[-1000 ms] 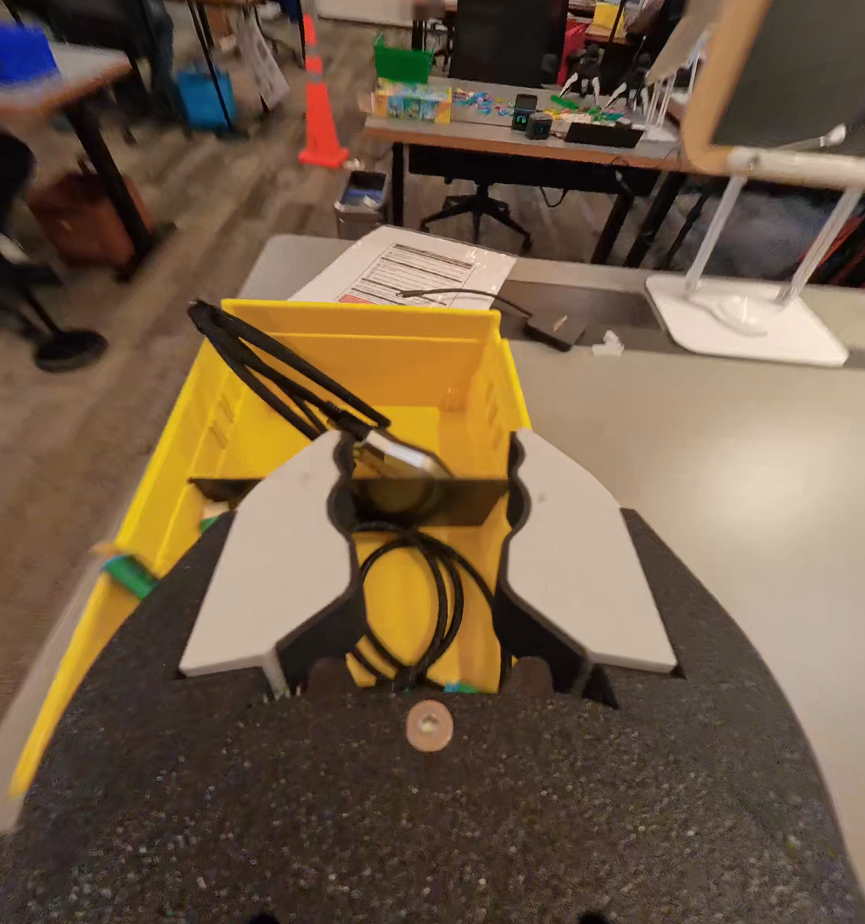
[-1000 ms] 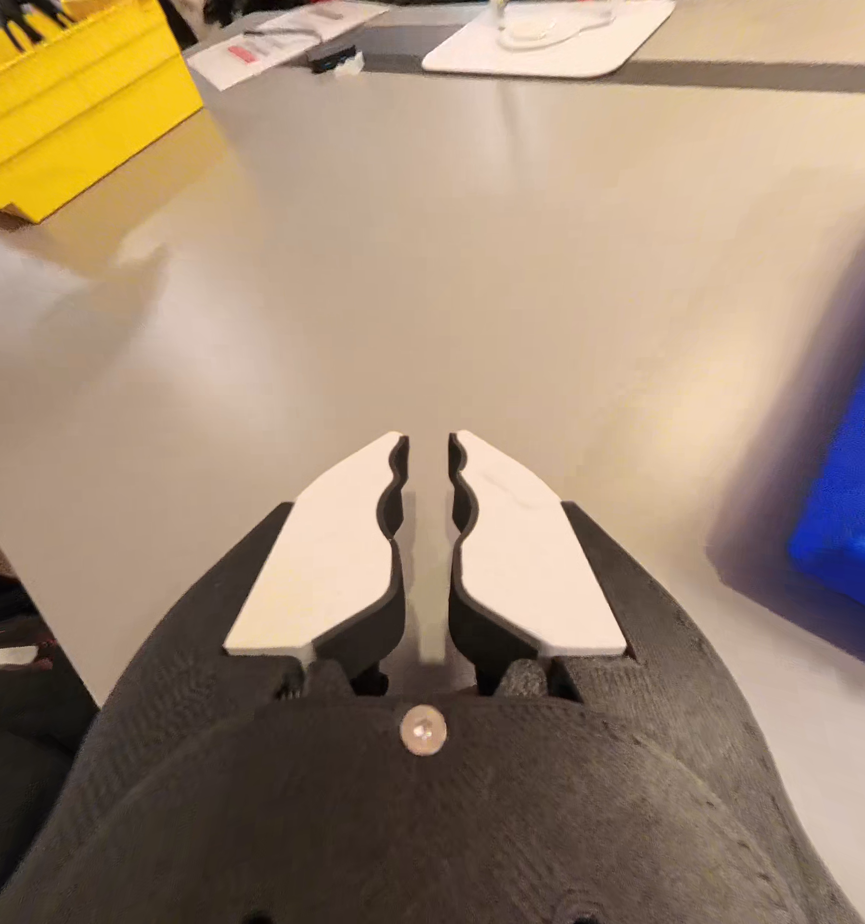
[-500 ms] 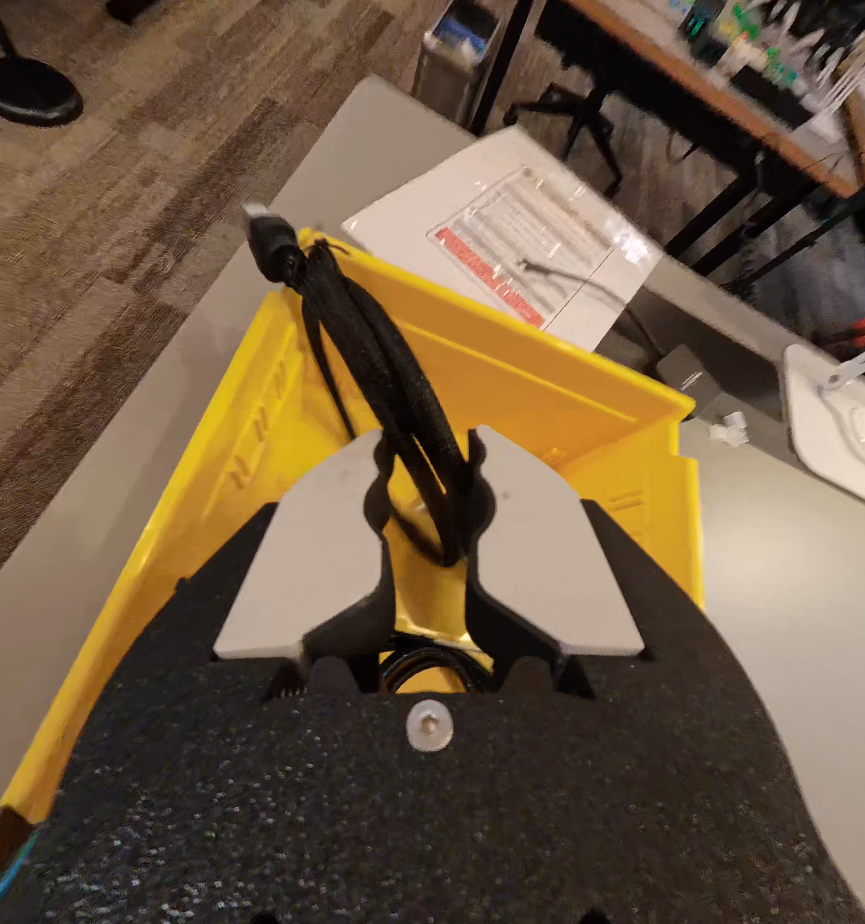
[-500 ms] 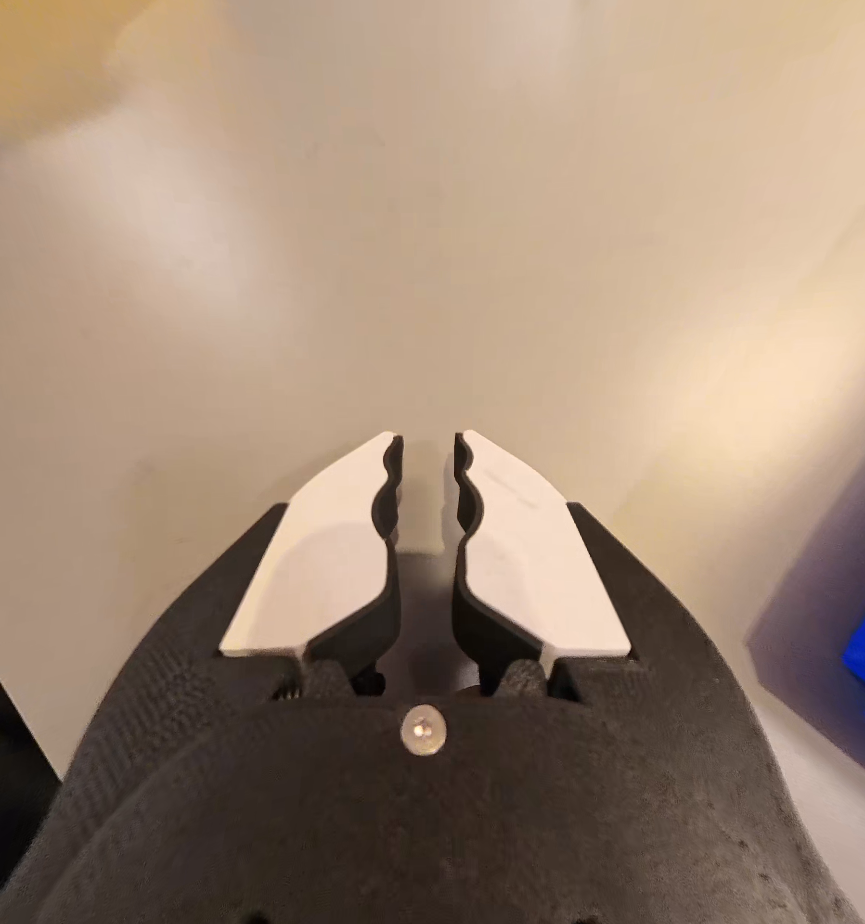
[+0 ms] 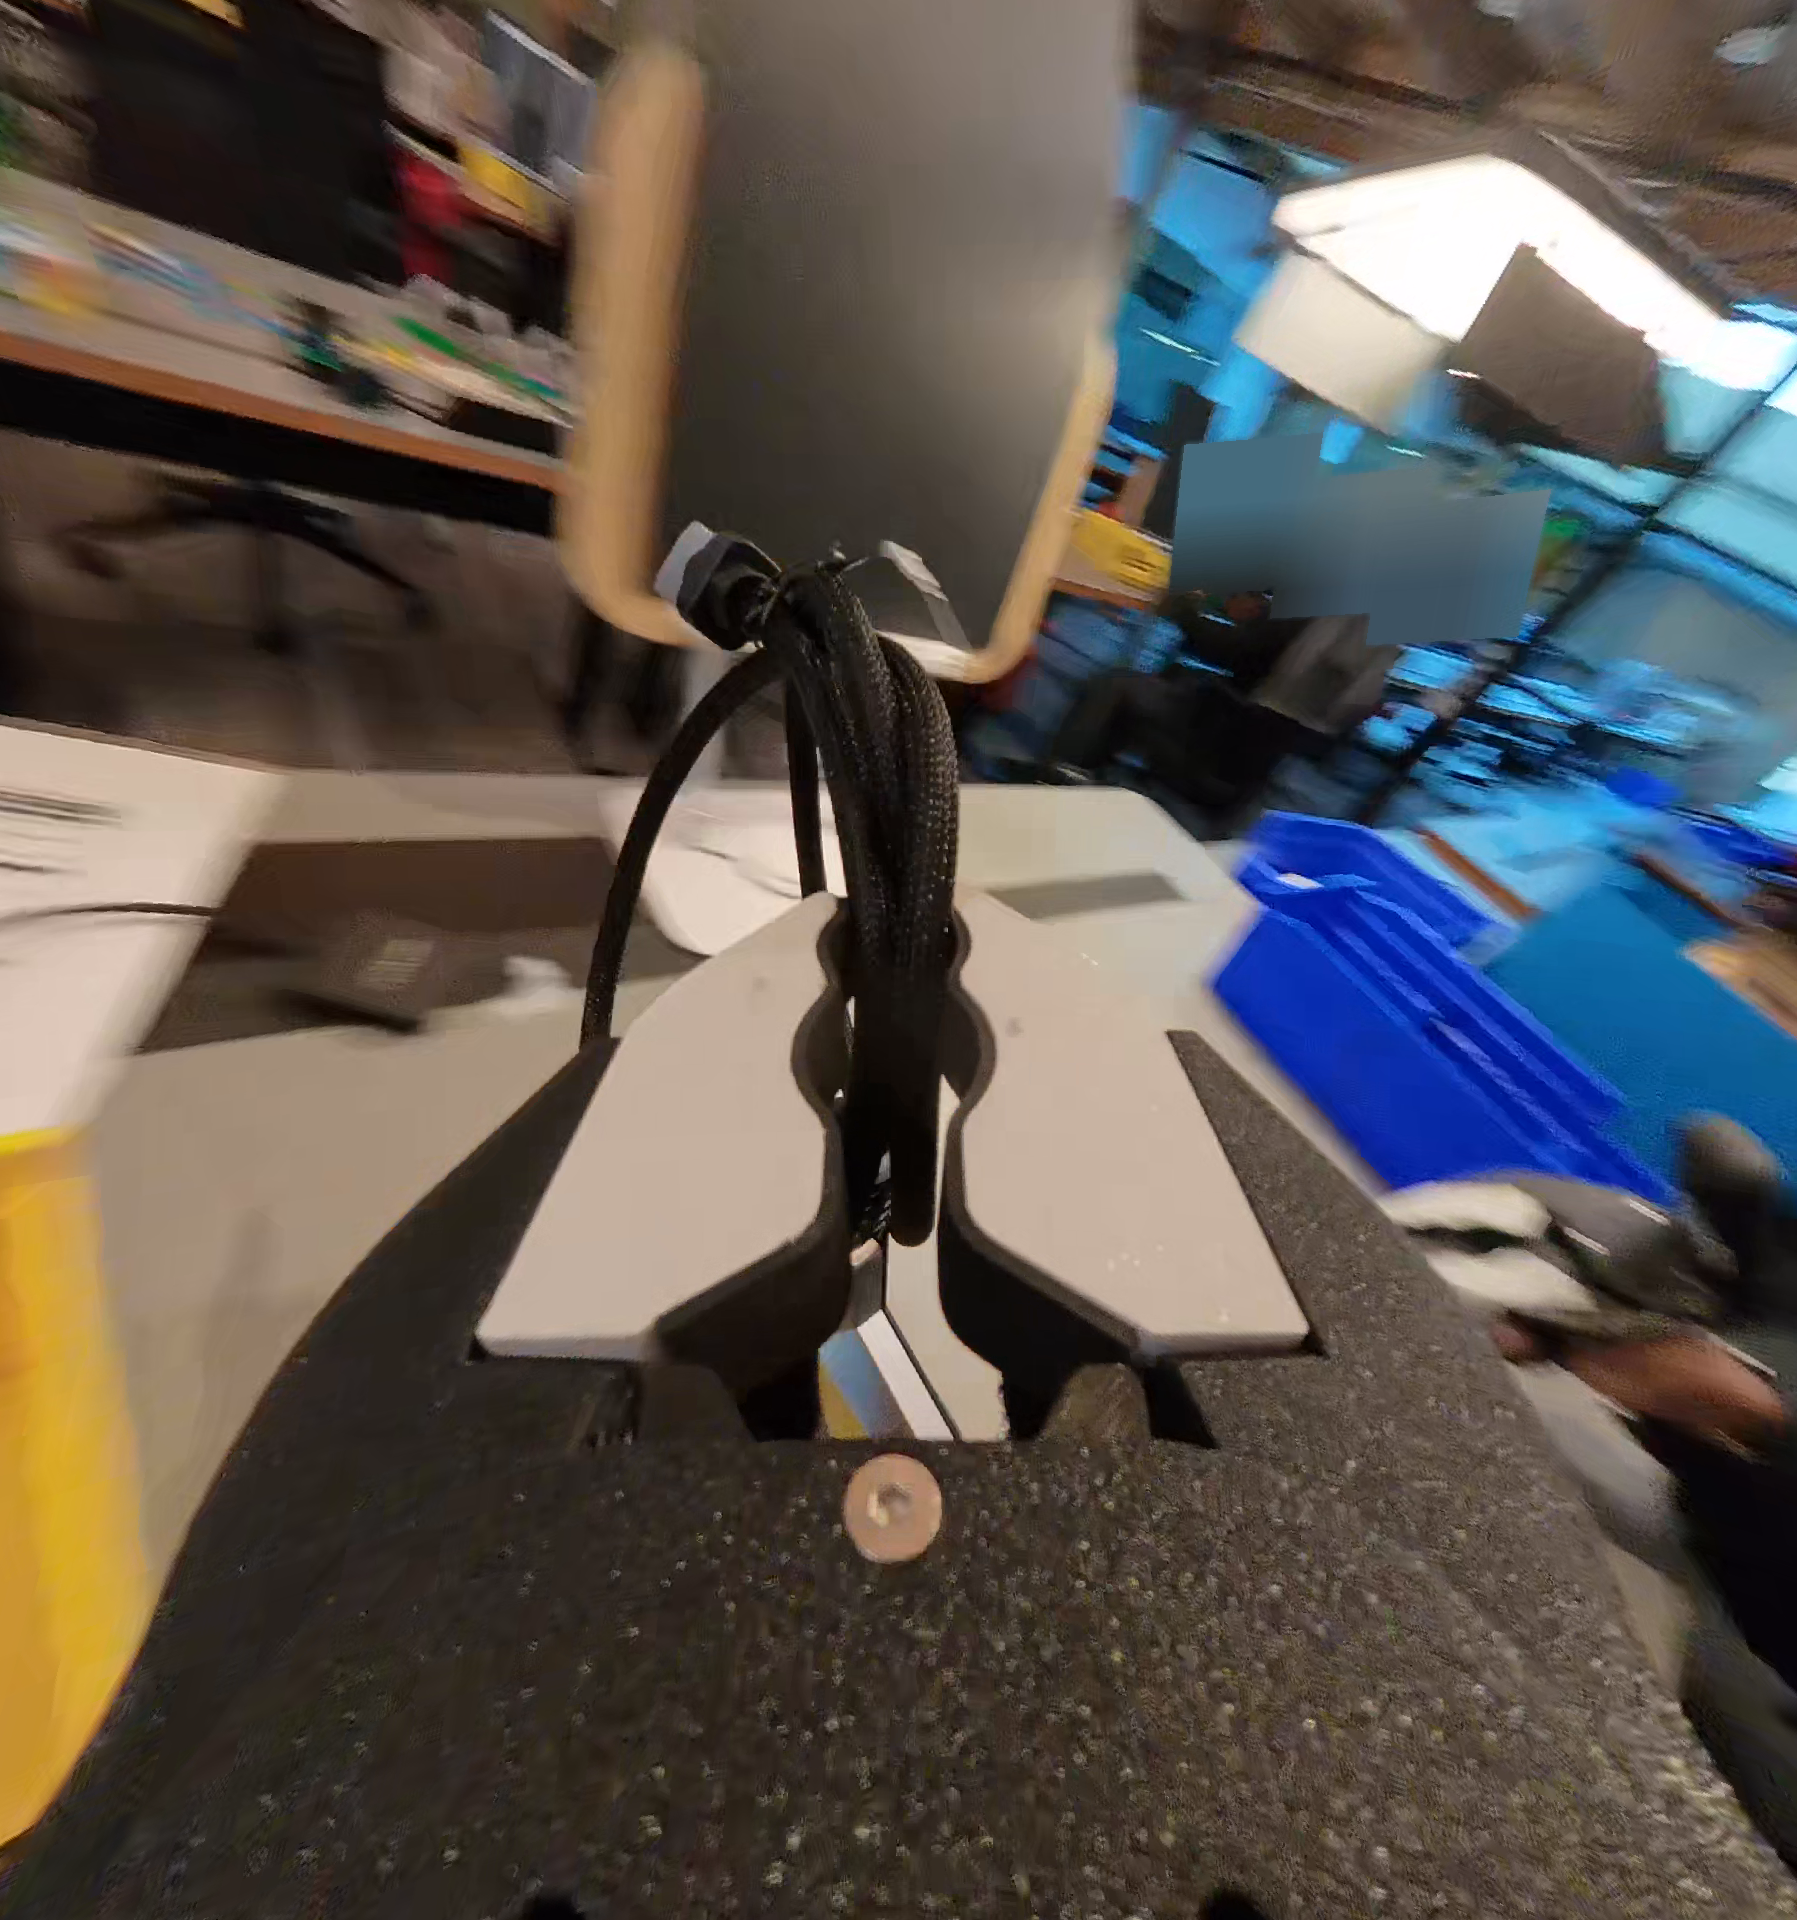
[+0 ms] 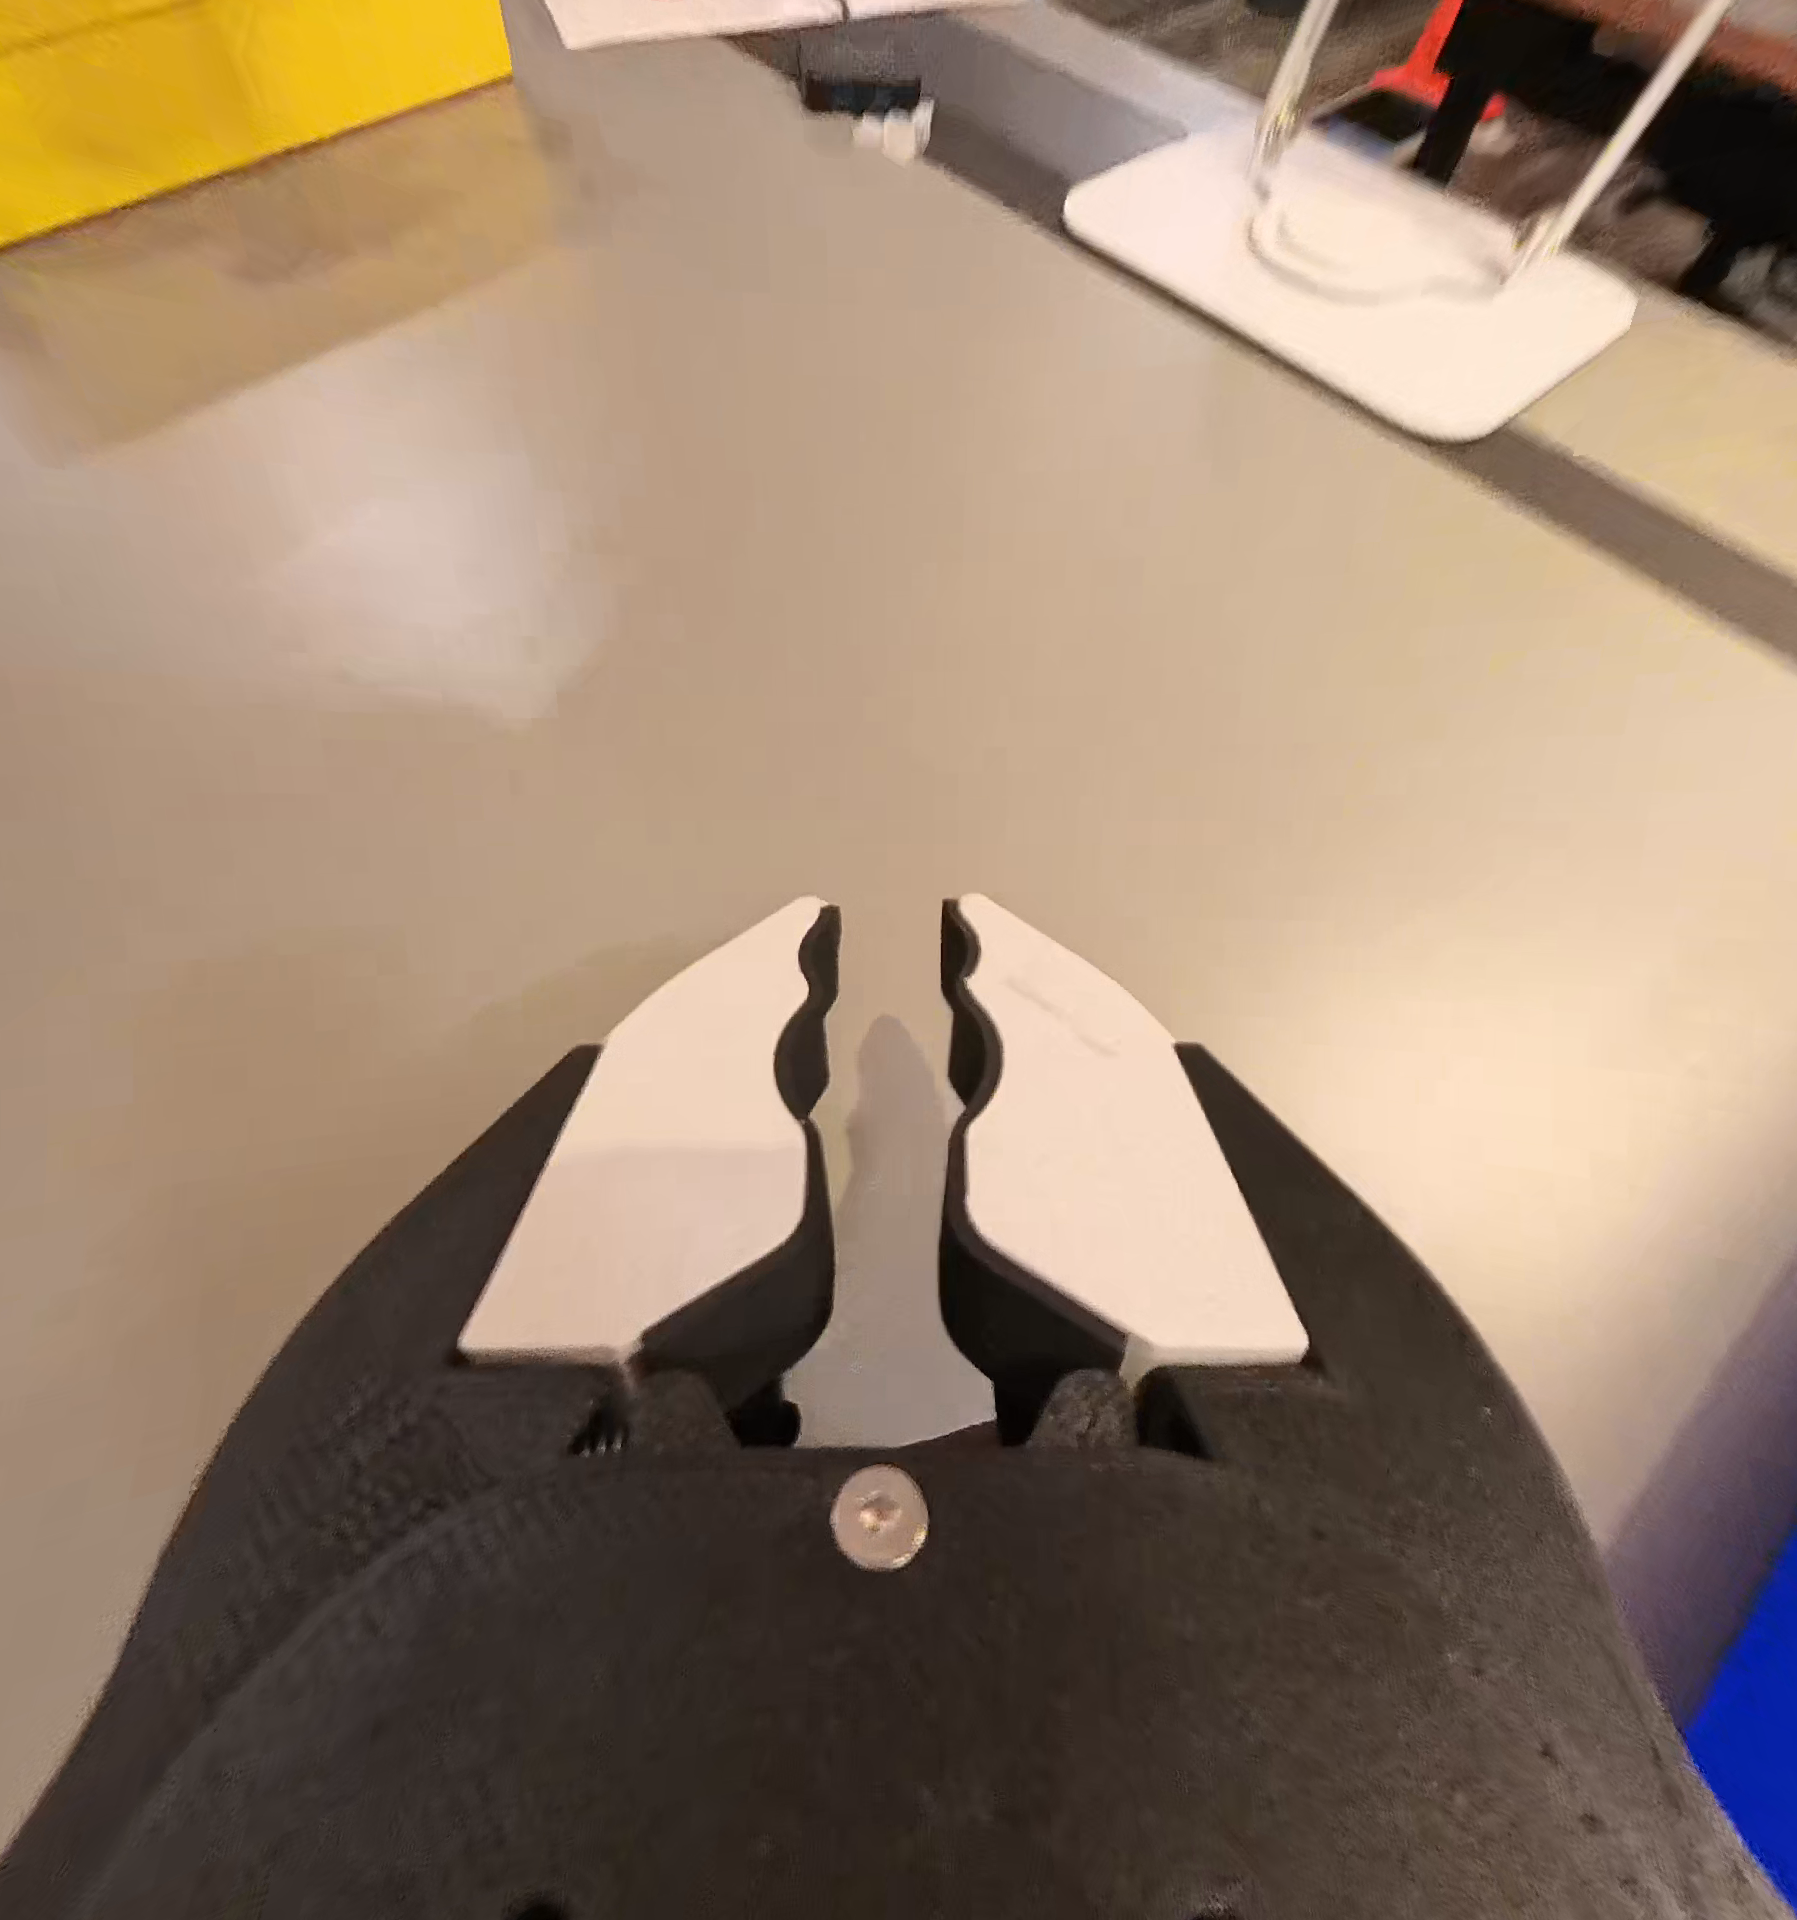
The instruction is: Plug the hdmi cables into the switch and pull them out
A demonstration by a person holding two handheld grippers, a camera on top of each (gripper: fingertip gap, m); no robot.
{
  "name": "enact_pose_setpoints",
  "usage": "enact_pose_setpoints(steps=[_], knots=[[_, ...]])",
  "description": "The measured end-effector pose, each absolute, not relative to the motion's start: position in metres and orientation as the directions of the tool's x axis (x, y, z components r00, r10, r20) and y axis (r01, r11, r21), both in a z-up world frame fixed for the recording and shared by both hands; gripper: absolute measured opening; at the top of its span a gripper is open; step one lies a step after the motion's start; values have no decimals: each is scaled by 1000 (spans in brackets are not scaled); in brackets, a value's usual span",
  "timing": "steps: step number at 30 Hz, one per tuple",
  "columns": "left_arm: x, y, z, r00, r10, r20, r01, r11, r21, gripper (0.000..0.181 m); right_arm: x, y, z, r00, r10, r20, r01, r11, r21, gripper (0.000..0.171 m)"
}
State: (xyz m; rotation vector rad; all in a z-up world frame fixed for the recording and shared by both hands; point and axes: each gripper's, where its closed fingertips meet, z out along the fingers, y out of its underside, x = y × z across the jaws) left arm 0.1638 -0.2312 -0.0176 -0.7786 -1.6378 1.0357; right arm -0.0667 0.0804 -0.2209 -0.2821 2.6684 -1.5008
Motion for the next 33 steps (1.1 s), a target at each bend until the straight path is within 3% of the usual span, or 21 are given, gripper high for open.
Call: enact_pose_setpoints(steps=[6, 10, 14, 19, 24, 28, 31, 33], knots=[[26, -84, -109, 112, 781, 614, 256, 575, -777, 14, -64, 18, -182, -950, -249, 187, -267, 341, -902, 25], [-19, -19, -163, 197, 682, 704, 369, 614, -698, 14, -40, 27, -168, -905, -361, 223, -290, 145, -946, 21], [-36, -10, -179, 218, 588, 779, 390, 679, -622, 16, -32, 39, -193, -866, -410, 286, -367, 133, -921, 26], [-41, -39, -213, 70, 746, 662, 438, 573, -693, 28, -32, 31, -218, -848, -419, 325, -434, 196, -879, 27], [-37, -63, -243, -84, 933, 349, 546, 337, -767, 65, -40, 29, -234, -851, -398, 342, -462, 258, -848, 27], [-41, -72, -239, -122, 981, 154, 553, 196, -810, 90, -54, 29, -234, -882, -351, 313, -421, 292, -859, 27], [-35, -75, -230, -117, 990, 84, 536, 134, -834, 90, -70, 27, -232, -922, -295, 251, -345, 333, -878, 26], [-21, -80, -222, -124, 991, 55, 525, 113, -844, 81, -78, 27, -231, -941, -268, 204, -293, 351, -889, 26]])
